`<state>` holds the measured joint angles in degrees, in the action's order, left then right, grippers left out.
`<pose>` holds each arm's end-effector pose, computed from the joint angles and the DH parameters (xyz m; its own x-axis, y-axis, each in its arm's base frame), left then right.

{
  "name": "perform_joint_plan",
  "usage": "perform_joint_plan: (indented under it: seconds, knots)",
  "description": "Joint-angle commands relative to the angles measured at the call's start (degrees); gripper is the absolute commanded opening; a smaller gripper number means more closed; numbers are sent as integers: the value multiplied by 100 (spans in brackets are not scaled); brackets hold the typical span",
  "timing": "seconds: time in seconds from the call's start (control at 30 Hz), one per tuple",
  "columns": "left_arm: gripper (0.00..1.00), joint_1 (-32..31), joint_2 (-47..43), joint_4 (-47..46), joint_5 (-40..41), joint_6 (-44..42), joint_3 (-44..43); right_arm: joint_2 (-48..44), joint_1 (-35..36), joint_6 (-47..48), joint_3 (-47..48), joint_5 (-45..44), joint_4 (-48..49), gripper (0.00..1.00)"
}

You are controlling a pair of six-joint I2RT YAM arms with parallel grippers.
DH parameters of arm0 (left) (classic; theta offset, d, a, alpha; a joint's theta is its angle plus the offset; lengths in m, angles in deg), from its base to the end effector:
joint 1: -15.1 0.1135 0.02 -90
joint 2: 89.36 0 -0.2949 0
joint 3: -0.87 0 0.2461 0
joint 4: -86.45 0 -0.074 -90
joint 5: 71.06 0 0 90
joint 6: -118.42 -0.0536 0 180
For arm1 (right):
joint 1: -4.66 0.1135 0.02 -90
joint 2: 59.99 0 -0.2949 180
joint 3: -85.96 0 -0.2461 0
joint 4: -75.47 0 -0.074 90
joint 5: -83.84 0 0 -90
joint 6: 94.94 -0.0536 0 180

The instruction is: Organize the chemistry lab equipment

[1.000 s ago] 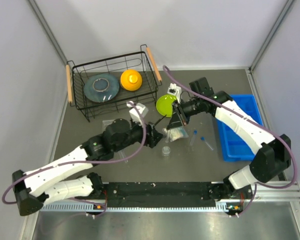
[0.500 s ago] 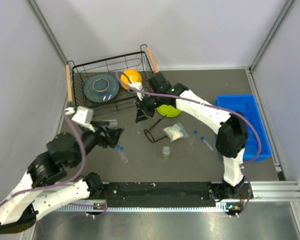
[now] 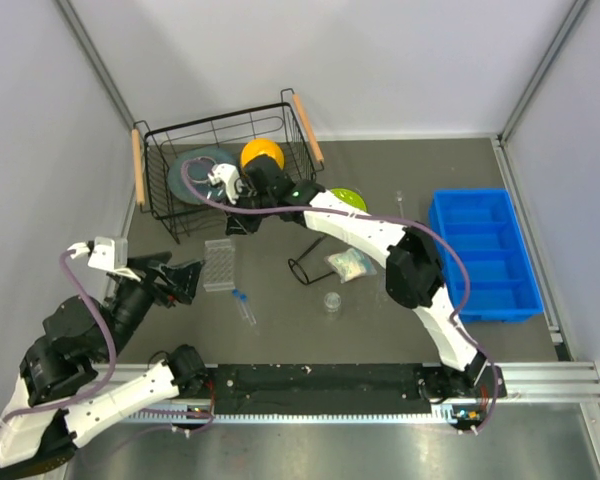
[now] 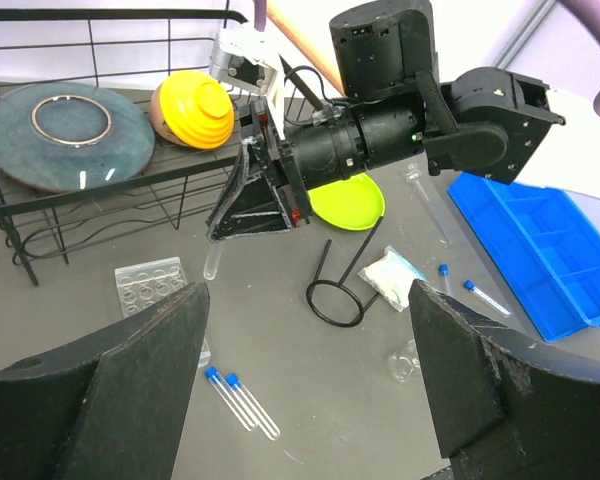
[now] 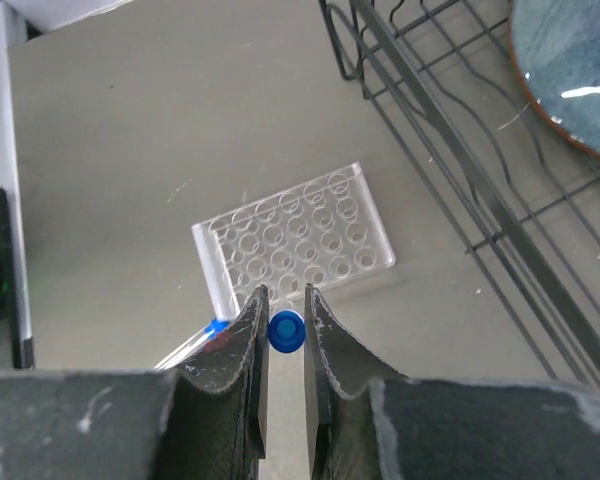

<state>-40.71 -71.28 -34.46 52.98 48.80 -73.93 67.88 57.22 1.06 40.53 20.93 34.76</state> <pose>0.0209 0.0226 0.4059 -0.1510 -0.2912 -0.9447 0.3398 0.8821 -0.3262 0.3128 0.4486 0.3069 -0.2403 -0.4669 -0.8510 -0.9668 0.1938 0.1667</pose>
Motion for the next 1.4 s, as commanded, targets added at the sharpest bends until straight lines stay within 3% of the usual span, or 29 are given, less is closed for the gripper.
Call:
perform_joint_plan:
  seconds: [0.0, 0.63, 1.37]
  knots:
    - [87, 18, -156, 126, 226, -43, -75, 290, 220, -116, 600, -634, 707, 8]
    - [87, 18, -525, 469, 322, 80, -5, 1213, 475, 173, 1111, -1321, 1217, 9]
    - [88, 18, -499, 451, 305, 27, 22, 1231, 554, 165, 812, -1347, 1121, 9]
